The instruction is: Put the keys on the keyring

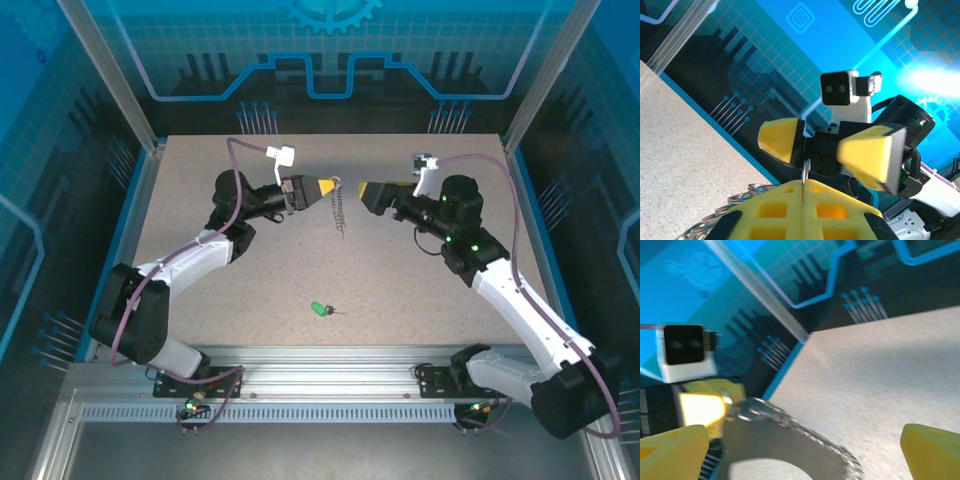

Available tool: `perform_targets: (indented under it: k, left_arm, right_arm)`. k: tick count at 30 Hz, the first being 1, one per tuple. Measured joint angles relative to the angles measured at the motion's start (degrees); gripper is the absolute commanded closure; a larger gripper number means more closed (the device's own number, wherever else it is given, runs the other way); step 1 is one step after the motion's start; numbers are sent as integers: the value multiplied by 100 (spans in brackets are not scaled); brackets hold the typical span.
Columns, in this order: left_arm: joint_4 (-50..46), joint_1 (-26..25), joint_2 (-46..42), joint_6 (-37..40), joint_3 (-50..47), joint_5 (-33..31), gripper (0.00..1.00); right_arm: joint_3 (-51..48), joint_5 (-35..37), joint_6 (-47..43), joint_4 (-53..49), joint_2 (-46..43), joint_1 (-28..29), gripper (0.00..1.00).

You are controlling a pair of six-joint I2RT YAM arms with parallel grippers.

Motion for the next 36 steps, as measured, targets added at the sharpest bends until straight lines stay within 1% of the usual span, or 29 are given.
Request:
perform_targets:
  k: [3, 5, 9, 11, 13, 16, 20, 24, 30, 36]
  left_arm:
    - [-116, 2, -98, 111, -2, 0, 100]
    - [-175, 0, -151, 166, -2, 2, 100]
    - [-413, 2, -249, 345, -28, 9, 100]
    - [-608, 2, -319, 479, -44, 7, 100]
    - [-828, 2, -417, 627, -70, 7, 100]
    - [-1141, 2, -603, 852, -118, 0, 100]
    - [-1541, 2, -817, 1130, -149, -4, 100]
    - [-1904, 11, -1001, 1375, -184, -24, 100]
    - [-2415, 170, -1320, 1665, -295, -48, 100]
    - [-2682, 328, -1541, 1792, -396, -101, 100]
  right_arm:
    - [-136, 581, 61, -634, -131, -48, 0]
    - [-199, 844, 66, -970, -129, -74, 0]
    - [-479, 1161, 66, -1519, -4, -28, 0]
    - [-546, 1298, 61, -1788, 205, 122, 0]
    - [-551, 1471, 44, -2035, 496, 415, 0]
    - [-549, 1873, 20, -2387, 999, 1080, 0]
    - [-531, 2575, 2, -2841, 1672, 2039, 0]
    - [-457, 3222, 46, -3086, 2096, 2734, 0]
    - [-431, 4000, 203, -3189, 2243, 3381, 0]
    - [-310, 4540, 328, -3274, 2404, 3910, 0]
